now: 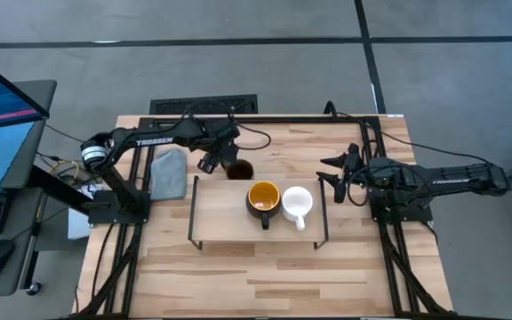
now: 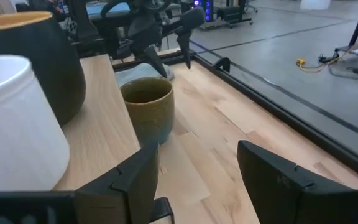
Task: Stack small to large cups/mugs on shelf
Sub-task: Put the brown mug on the shelf
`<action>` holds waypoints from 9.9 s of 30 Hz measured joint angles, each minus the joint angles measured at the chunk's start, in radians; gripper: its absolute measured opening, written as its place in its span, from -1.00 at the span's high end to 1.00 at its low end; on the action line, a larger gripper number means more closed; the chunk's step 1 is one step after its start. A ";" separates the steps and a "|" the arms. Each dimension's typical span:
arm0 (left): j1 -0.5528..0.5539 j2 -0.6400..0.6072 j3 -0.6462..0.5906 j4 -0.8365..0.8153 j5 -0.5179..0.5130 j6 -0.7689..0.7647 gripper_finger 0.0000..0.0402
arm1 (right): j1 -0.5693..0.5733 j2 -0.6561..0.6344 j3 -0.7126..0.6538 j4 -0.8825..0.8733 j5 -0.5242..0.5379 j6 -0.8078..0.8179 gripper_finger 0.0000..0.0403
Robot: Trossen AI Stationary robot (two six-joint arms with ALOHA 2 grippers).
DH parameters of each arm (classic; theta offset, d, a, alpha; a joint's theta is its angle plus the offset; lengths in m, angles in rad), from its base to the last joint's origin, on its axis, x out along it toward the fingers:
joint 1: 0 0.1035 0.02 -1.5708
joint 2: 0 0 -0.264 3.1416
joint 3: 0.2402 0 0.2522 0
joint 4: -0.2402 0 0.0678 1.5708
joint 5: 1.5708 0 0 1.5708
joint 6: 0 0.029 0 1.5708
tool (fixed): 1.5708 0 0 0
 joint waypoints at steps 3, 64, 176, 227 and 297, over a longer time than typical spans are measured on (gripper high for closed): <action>-0.015 0.000 0.000 0.000 0.002 0.005 -0.31 | 0.000 0.000 0.000 0.000 0.002 -0.038 -0.19; -0.078 0.062 0.000 0.077 0.019 -0.012 -0.31 | 0.000 0.000 0.000 -0.073 0.049 0.002 -0.19; -0.011 0.065 0.282 -0.267 0.006 -0.299 0.78 | 0.000 -0.001 0.000 -0.092 0.050 0.001 -0.19; -0.609 -0.229 0.528 -0.769 -0.126 -1.657 0.78 | -0.290 -0.002 -0.001 -0.006 0.011 -0.103 -0.19; -0.765 -0.019 0.510 -0.786 0.007 -1.877 0.60 | -0.353 -0.002 0.000 0.003 -0.113 -0.130 -0.19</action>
